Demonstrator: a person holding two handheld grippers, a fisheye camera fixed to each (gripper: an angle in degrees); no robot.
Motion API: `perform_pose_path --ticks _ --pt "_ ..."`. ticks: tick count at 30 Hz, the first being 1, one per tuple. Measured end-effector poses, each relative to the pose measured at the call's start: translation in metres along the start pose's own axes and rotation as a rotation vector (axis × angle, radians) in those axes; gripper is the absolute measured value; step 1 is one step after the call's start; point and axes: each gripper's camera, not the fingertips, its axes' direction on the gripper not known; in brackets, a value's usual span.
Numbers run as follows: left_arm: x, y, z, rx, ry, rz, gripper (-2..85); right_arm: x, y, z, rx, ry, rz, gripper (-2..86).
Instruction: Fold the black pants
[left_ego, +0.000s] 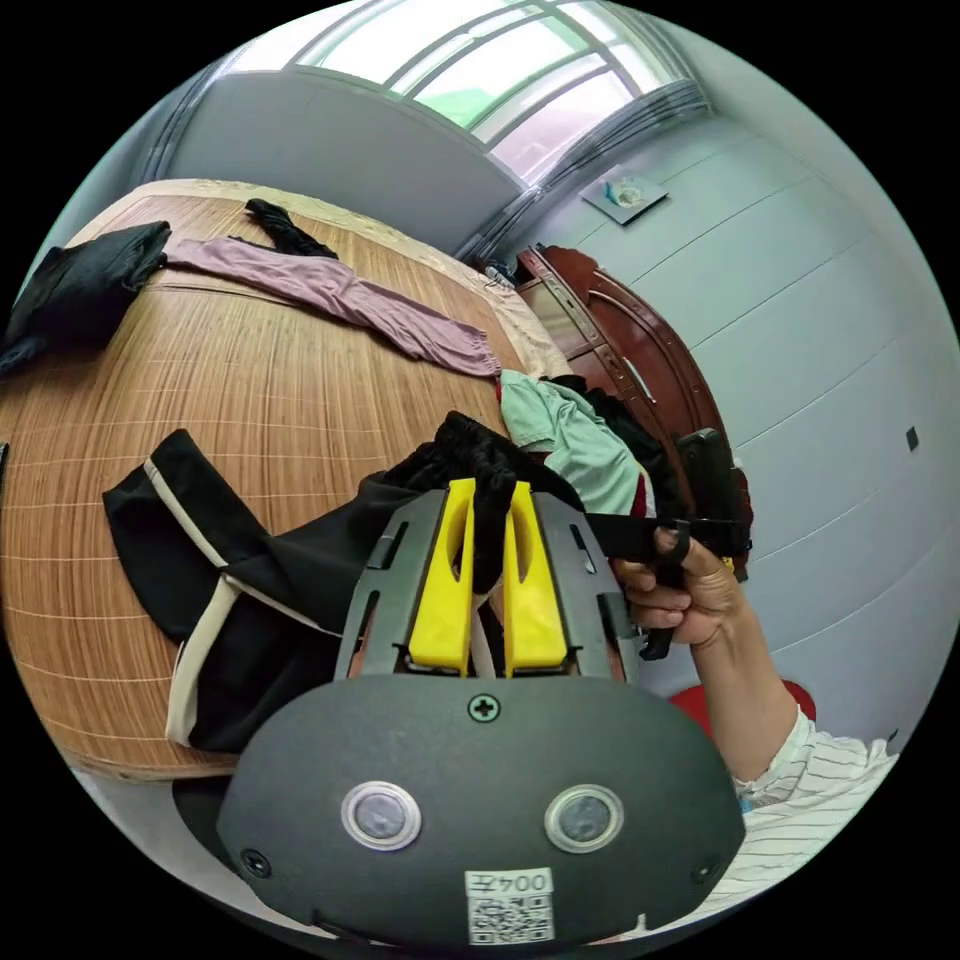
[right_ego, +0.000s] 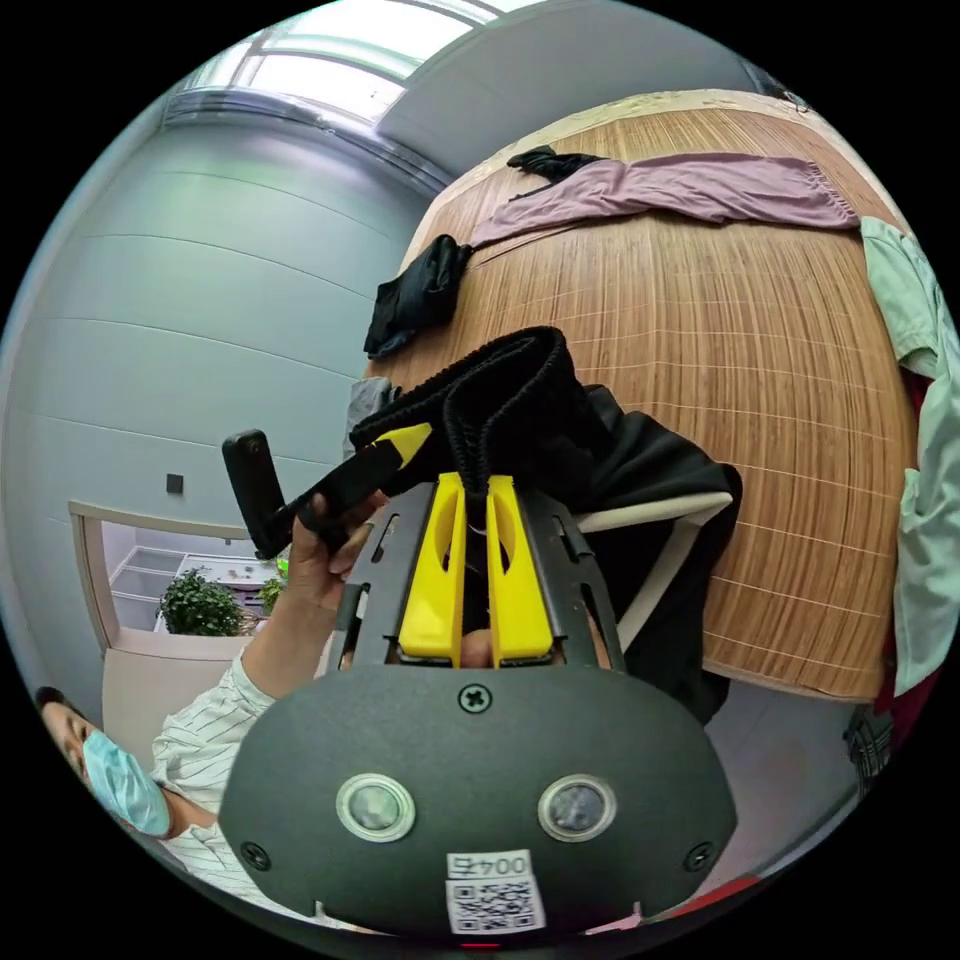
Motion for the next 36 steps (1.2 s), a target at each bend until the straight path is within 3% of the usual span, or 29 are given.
perform_pose_path --ticks 4,9,15,22,31,36 --pt "-0.009 0.041 -0.014 0.067 0.075 0.043 1.5 -0.001 0.048 -0.005 0.101 -0.04 -0.046 4.0" --pt "-0.053 0.082 -0.025 0.084 0.329 -0.091 3.1 -0.008 0.094 -0.009 0.148 -0.071 -0.183 4.2" --pt "-0.079 0.122 -0.037 0.167 0.5 -0.162 6.9 -0.001 0.143 -0.02 0.222 -0.164 -0.265 5.6" --pt "-0.091 0.16 -0.043 0.243 0.647 -0.216 10.3 0.004 0.2 -0.035 0.355 -0.251 -0.29 12.8" --pt "-0.069 0.183 -0.055 0.26 0.834 -0.076 13.0 -0.026 0.246 -0.045 0.391 0.039 -0.386 16.2" --pt "-0.076 0.202 -0.05 0.286 0.859 -0.123 13.2 -0.025 0.265 -0.049 0.479 0.066 -0.325 15.1"
